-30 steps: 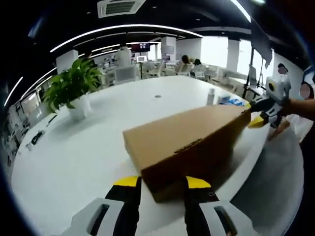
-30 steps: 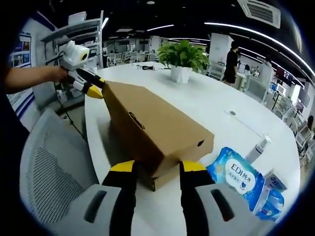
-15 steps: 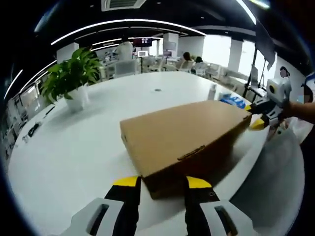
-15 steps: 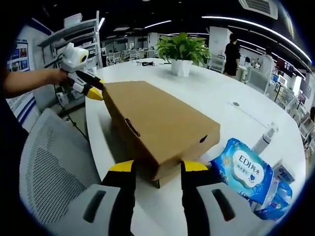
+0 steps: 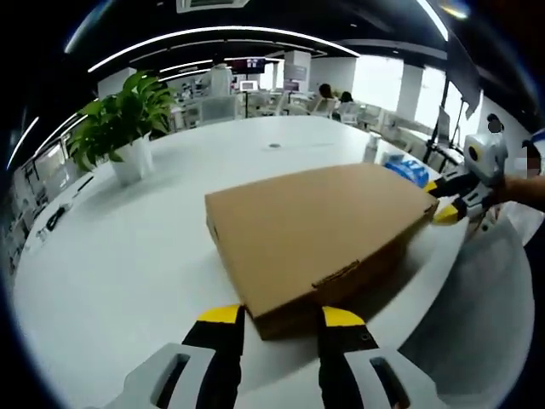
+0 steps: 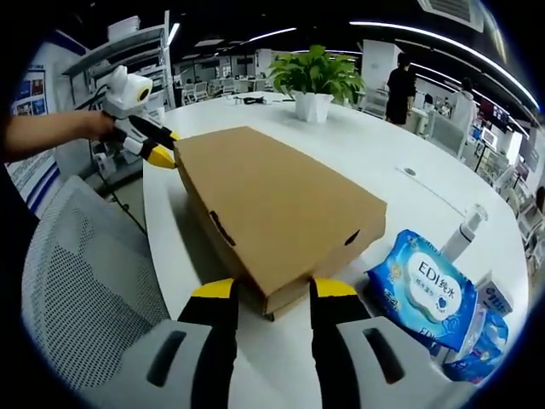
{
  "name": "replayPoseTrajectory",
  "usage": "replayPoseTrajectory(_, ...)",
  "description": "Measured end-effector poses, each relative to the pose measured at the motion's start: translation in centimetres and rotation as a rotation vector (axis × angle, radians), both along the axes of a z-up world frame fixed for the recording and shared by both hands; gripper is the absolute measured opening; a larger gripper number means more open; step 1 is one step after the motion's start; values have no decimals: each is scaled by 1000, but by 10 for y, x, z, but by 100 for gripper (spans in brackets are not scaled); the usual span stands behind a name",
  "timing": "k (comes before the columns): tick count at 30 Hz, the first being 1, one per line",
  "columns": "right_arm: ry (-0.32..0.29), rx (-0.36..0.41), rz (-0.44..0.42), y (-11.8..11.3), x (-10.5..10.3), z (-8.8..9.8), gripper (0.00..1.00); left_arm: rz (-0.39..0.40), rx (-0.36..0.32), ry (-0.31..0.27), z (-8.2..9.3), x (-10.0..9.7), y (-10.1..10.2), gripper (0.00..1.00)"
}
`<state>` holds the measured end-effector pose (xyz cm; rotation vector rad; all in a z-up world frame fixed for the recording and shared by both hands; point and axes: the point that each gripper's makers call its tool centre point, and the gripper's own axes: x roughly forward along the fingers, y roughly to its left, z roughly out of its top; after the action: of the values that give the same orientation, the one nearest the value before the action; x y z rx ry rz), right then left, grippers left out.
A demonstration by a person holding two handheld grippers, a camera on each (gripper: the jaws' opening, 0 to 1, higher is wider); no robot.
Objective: Operate the shoe box by opening the lid, removing the specified soft item, and placing it in the target area until the item is outside and the box remains undamaged.
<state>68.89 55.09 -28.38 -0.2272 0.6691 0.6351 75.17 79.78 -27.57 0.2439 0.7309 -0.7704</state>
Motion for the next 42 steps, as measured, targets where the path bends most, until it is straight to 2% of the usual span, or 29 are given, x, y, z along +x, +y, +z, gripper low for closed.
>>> replayPoseTrajectory(7,0,-17,0,-1,1,-3,29,8,10,10,-9,3,2,33)
replayPoseTrajectory(20,-6,-25,0,-3,4,-6,29,16,18,21,-12,3,-2,33)
replayPoseTrajectory(27,-8,-27,2,-7,14,-8,29,17,20,23,-13,10,-7,33)
replayPoseTrajectory(31,-8,-30,2,-10,21,-8,29,15,24,27,-15,22,-5,32)
replayPoseTrajectory(34,-10,-32,1,-13,27,-7,29,12,27,28,-14,22,-11,32)
replayPoseTrajectory(37,-11,-35,-1,-16,34,-7,29,8,28,28,-14,33,-11,32)
replayPoseTrajectory(42,-11,-40,-4,-23,46,-8,29,1,29,29,-12,39,-23,32)
